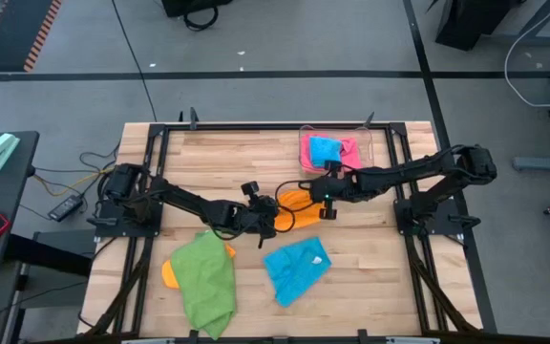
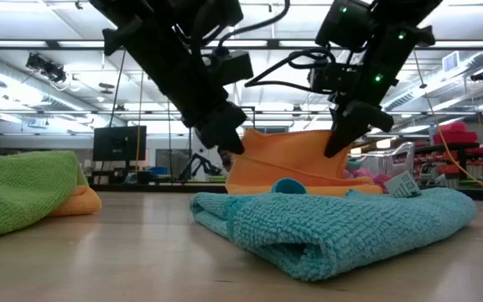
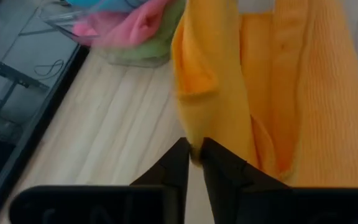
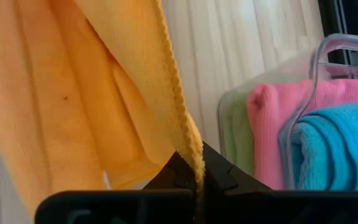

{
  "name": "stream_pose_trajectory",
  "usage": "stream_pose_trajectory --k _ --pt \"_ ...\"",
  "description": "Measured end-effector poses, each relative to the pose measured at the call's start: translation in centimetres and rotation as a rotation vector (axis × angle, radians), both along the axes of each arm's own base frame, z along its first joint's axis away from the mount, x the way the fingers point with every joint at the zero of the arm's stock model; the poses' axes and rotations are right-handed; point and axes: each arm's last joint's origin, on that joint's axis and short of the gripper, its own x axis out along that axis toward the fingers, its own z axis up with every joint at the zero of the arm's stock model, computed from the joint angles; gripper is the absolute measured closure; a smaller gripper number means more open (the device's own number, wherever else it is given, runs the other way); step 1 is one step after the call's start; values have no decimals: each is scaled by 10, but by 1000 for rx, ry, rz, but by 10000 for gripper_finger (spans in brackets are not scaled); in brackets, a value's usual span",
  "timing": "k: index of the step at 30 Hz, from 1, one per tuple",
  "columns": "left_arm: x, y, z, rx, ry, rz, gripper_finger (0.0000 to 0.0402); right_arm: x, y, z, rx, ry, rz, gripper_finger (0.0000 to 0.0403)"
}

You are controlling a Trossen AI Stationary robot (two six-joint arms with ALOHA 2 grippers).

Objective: Fold microfiber towels
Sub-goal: Fold the right yellow towel

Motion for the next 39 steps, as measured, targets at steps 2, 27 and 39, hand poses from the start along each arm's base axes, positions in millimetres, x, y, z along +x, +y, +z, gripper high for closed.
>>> stream_pose_trajectory --k 2,27,39 --pt "-2 0 3 2 10 -3 330 1 -5 0 11 -8 -6 397" --pt "0 21 0 -425 31 -102 188 2 -6 1 18 -5 34 398" --pt "10 18 1 -406 -52 -188 322 2 0 1 14 -1 63 398"
